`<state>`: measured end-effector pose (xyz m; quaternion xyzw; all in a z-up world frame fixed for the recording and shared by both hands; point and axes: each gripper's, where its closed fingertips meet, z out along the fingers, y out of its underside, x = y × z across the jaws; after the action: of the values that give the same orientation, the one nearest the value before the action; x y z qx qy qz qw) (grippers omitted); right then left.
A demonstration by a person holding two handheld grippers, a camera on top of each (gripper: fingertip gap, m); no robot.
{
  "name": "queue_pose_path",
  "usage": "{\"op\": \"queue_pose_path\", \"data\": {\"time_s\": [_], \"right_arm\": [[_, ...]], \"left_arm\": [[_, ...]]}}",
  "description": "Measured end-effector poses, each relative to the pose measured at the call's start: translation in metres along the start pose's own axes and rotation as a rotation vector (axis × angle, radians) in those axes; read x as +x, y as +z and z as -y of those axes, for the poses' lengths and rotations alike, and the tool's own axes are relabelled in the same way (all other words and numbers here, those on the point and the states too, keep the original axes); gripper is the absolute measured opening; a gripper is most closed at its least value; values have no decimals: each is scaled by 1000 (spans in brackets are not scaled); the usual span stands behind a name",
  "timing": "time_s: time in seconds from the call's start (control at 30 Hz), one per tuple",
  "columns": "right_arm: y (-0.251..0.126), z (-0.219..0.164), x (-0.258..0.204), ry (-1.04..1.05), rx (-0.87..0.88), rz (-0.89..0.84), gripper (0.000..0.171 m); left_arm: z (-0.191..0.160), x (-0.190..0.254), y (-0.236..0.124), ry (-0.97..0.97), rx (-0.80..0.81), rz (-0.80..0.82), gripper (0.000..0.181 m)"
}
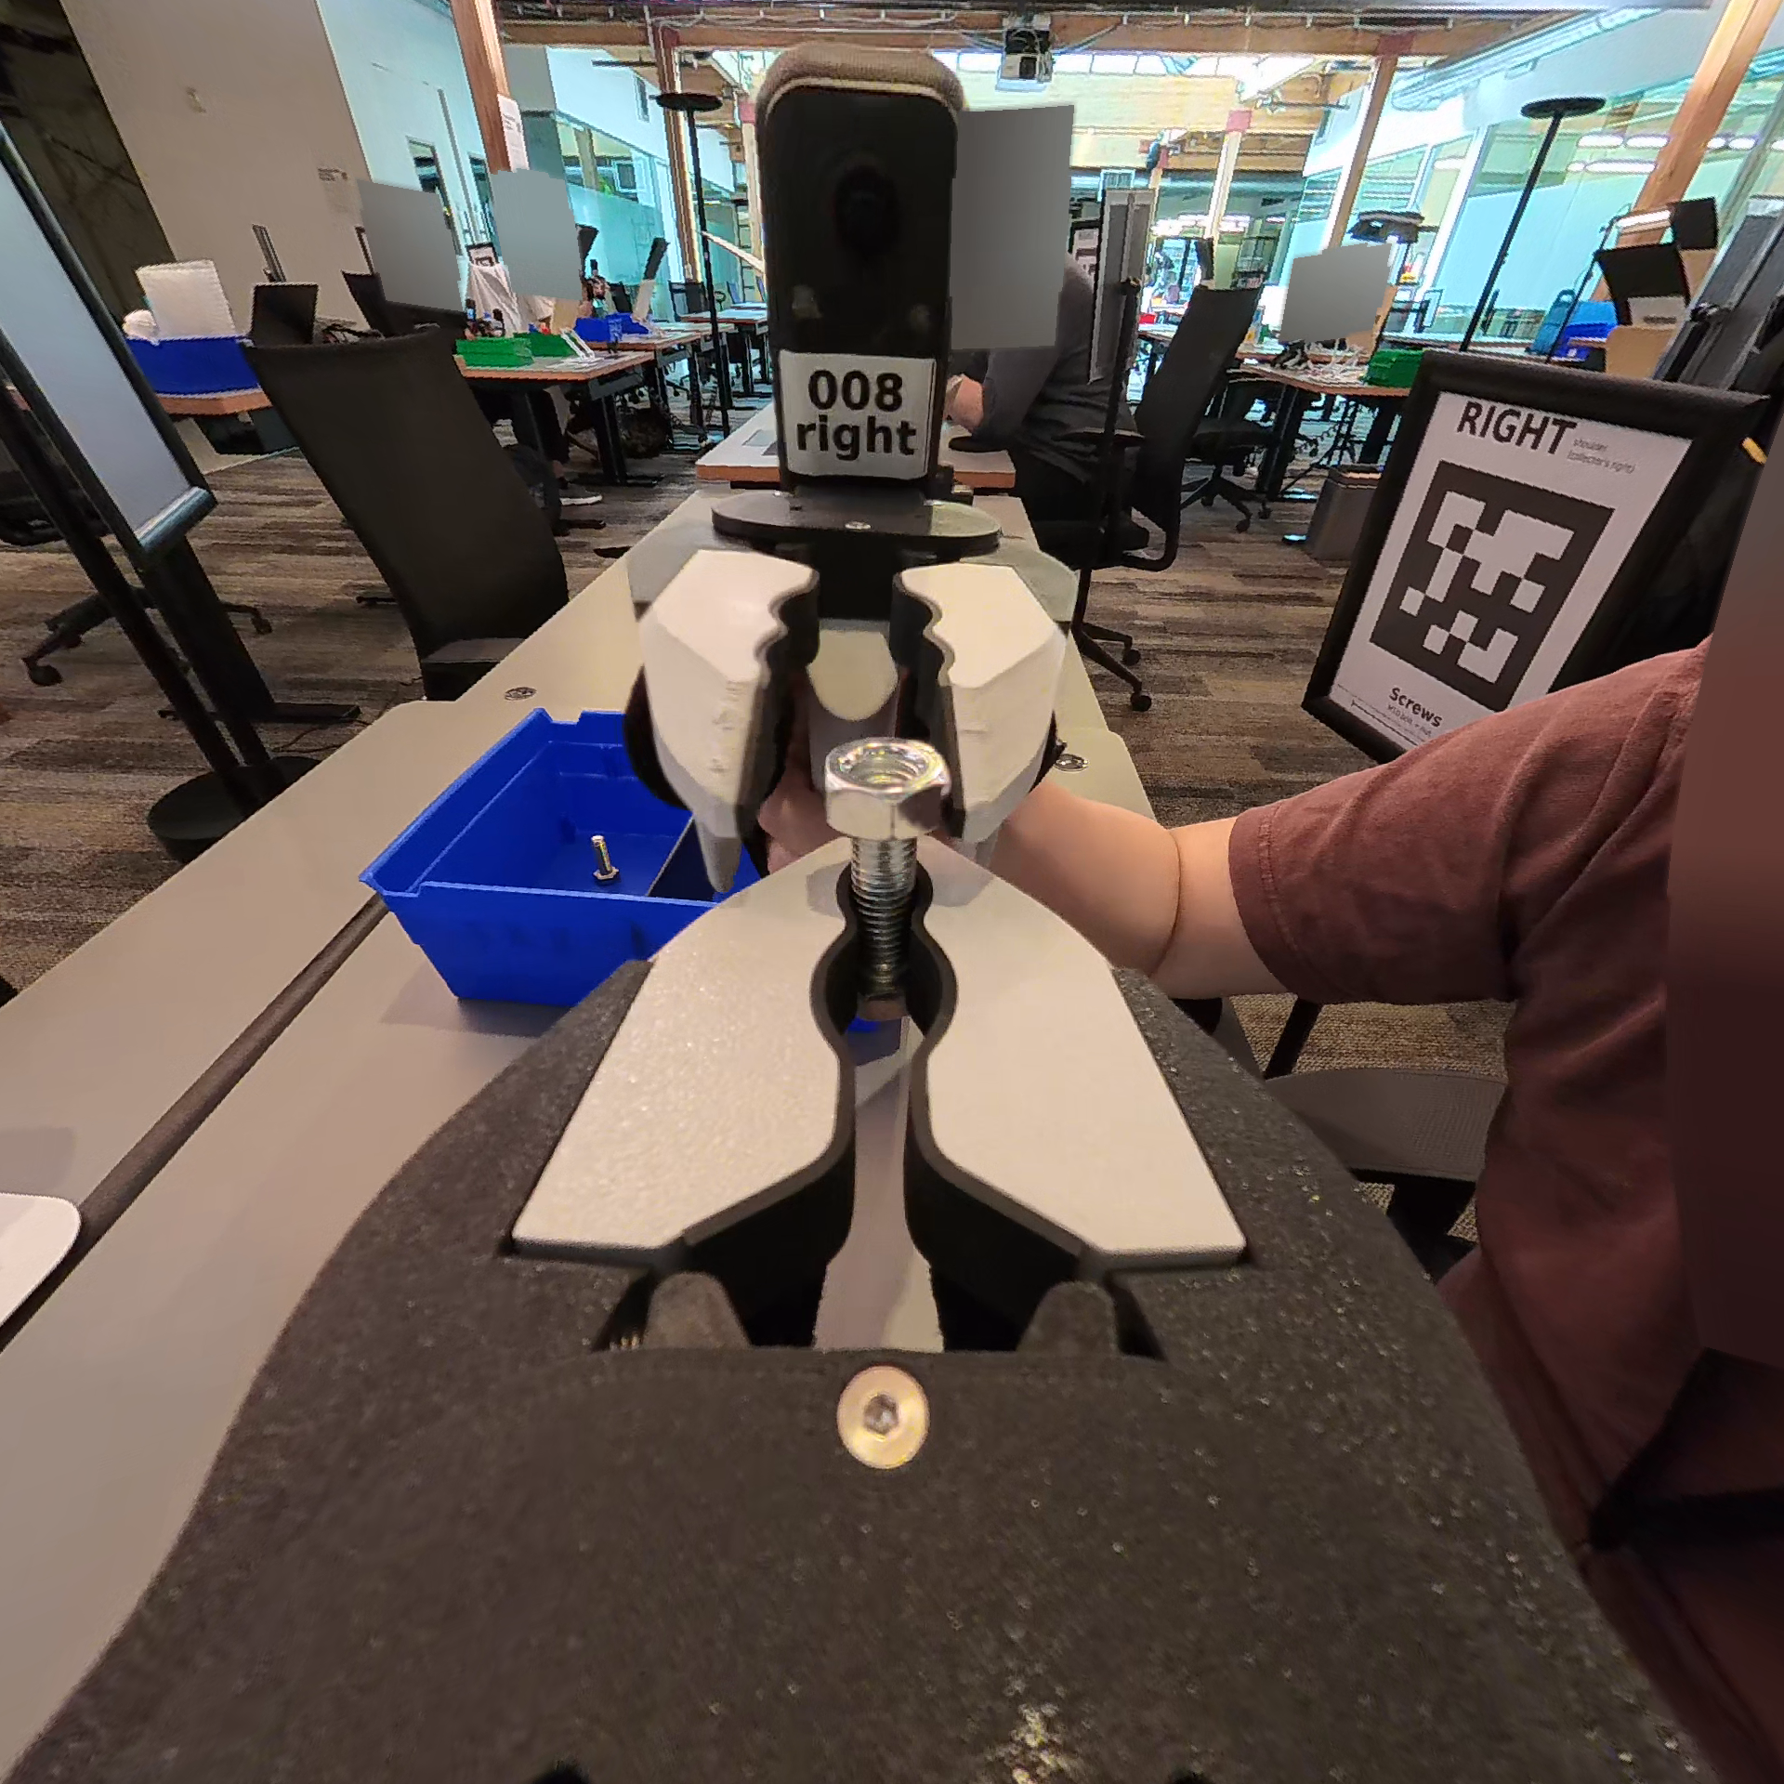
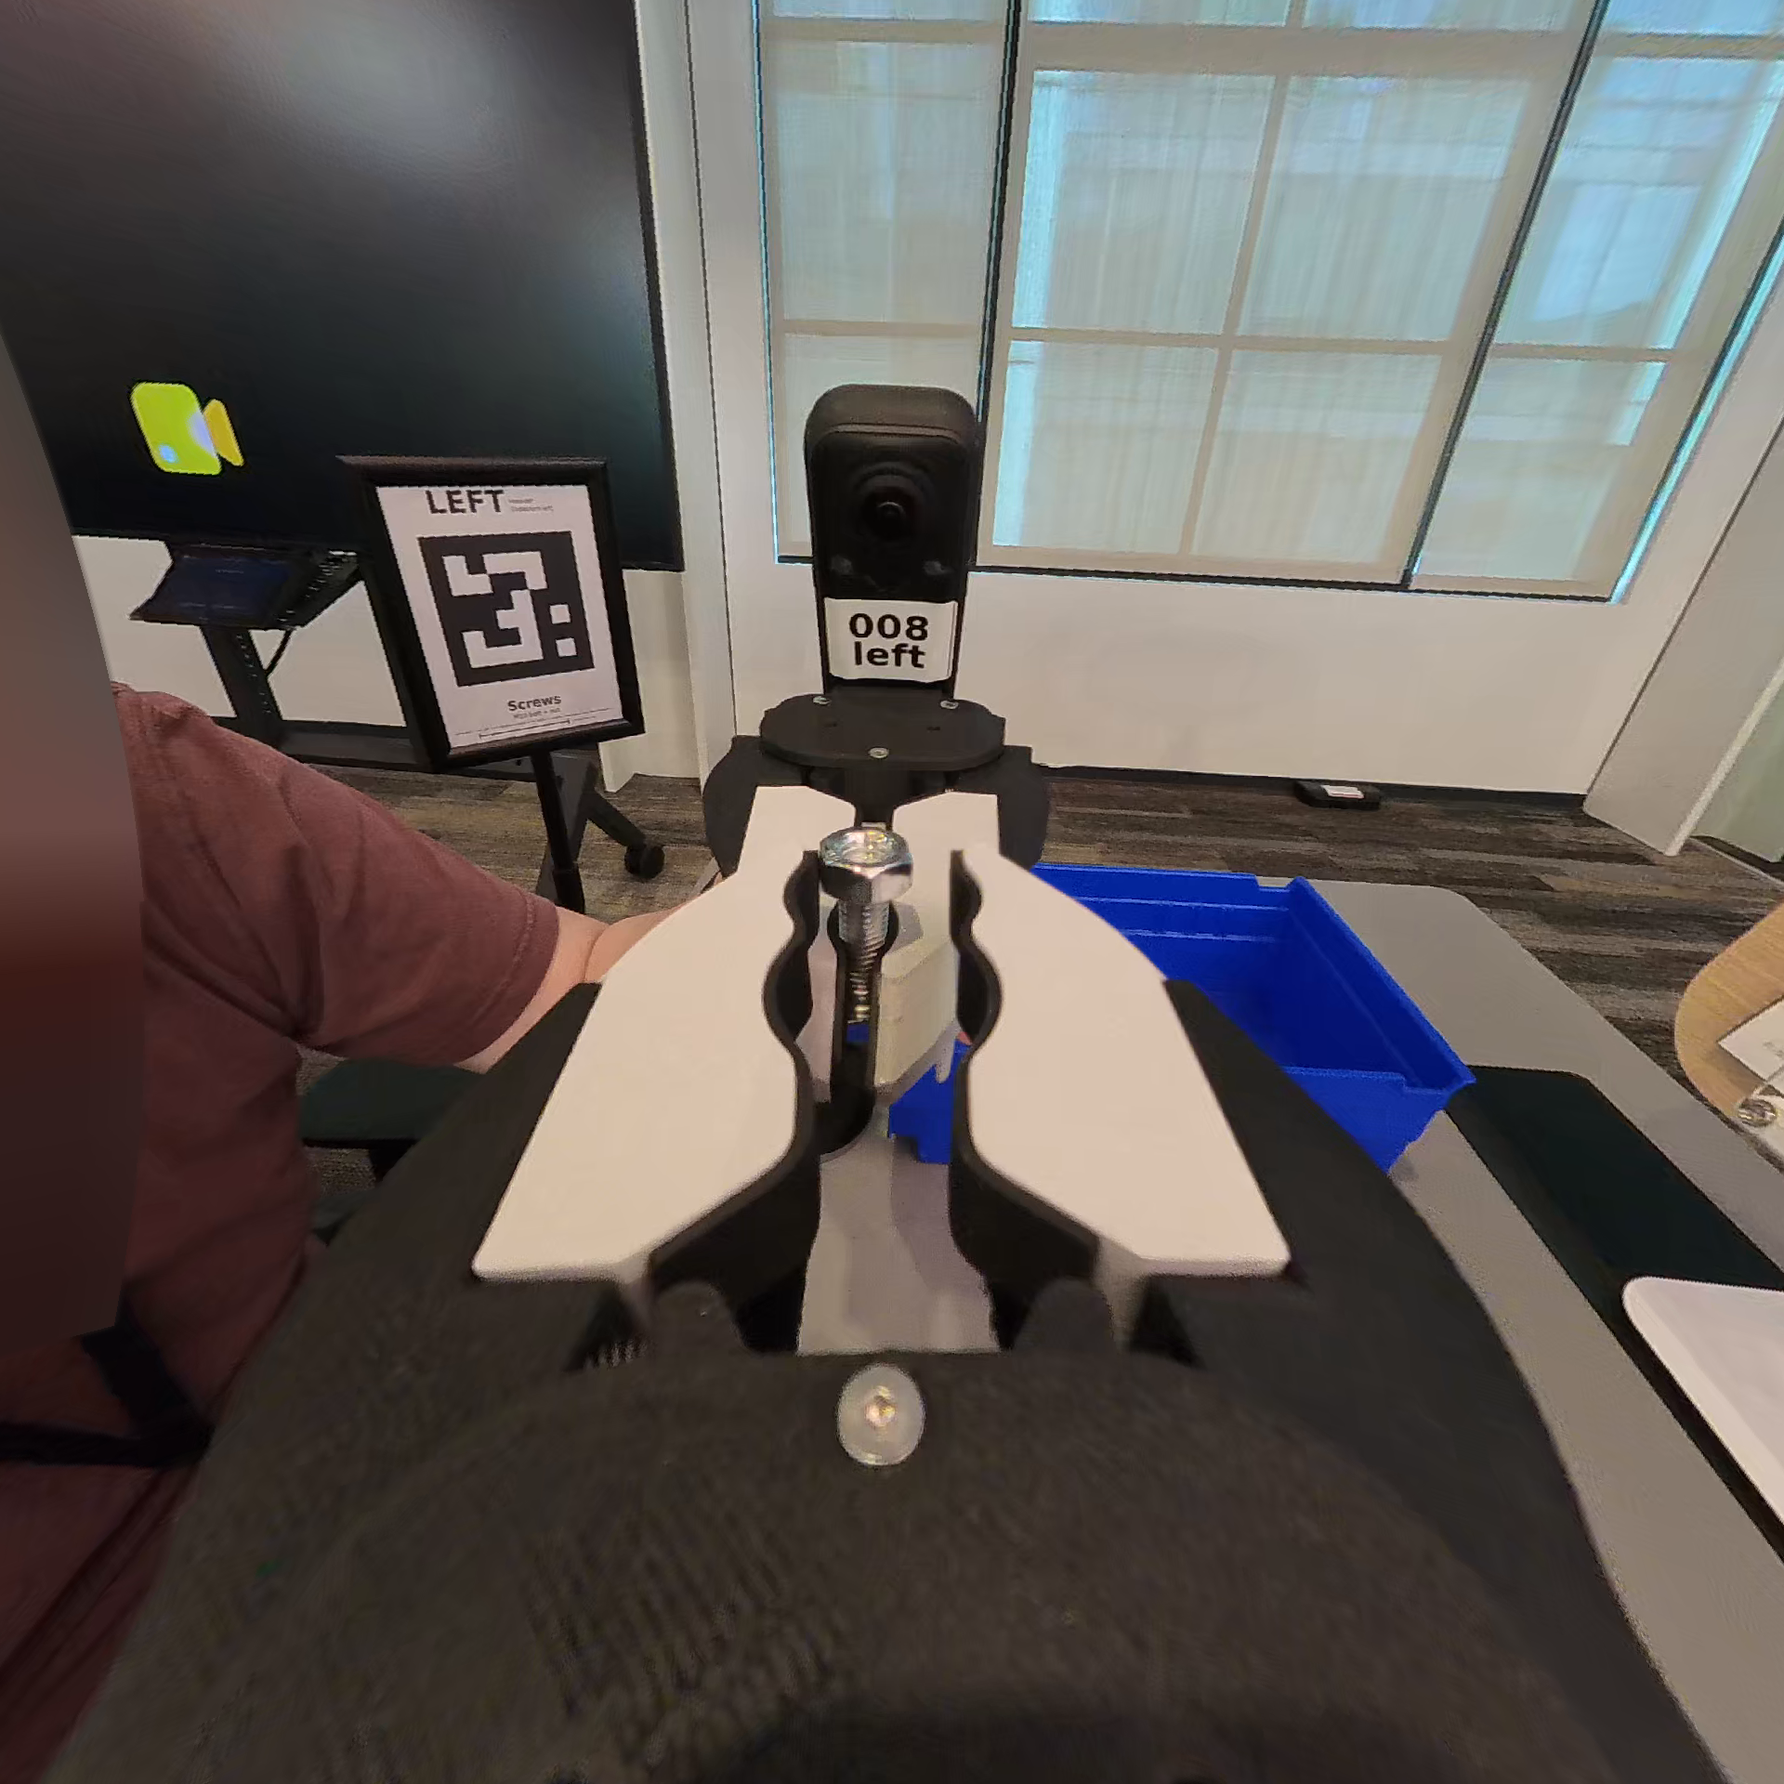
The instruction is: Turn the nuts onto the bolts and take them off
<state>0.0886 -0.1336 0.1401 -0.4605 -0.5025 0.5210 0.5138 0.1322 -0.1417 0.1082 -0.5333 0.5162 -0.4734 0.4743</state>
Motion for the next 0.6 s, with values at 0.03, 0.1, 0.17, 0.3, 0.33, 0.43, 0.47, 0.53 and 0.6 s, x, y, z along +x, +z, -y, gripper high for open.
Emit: {"op": "queue_pose_path", "data": {"time_s": [0.03,0.1,0.17,0.3,0.33,0.43,0.47,0.53,0.6], "right_arm": [[0,0,-1,0,-1,6,26],[-1,0,-1,1,-4,13,27],[-3,0,-1,6,-1,25,29],[-8,2,2,21,12,34,29],[-9,3,4,23,14,32,28],[-11,5,2,39,31,53,28],[-11,8,-1,48,42,68,28],[-10,10,-4,52,54,74,28],[-6,8,-4,36,36,49,29]], "left_arm": [[0,0,0,0,1,-1,4],[0,0,0,-2,-2,-6,4],[0,1,0,1,-4,-7,4],[2,0,-2,-3,4,-10,3],[2,1,-3,-4,4,-11,3],[2,0,-3,1,1,-6,4],[2,0,-3,-1,-2,-6,4],[1,-2,-2,0,-3,5,4],[1,-3,-2,0,-4,9,4]]}}
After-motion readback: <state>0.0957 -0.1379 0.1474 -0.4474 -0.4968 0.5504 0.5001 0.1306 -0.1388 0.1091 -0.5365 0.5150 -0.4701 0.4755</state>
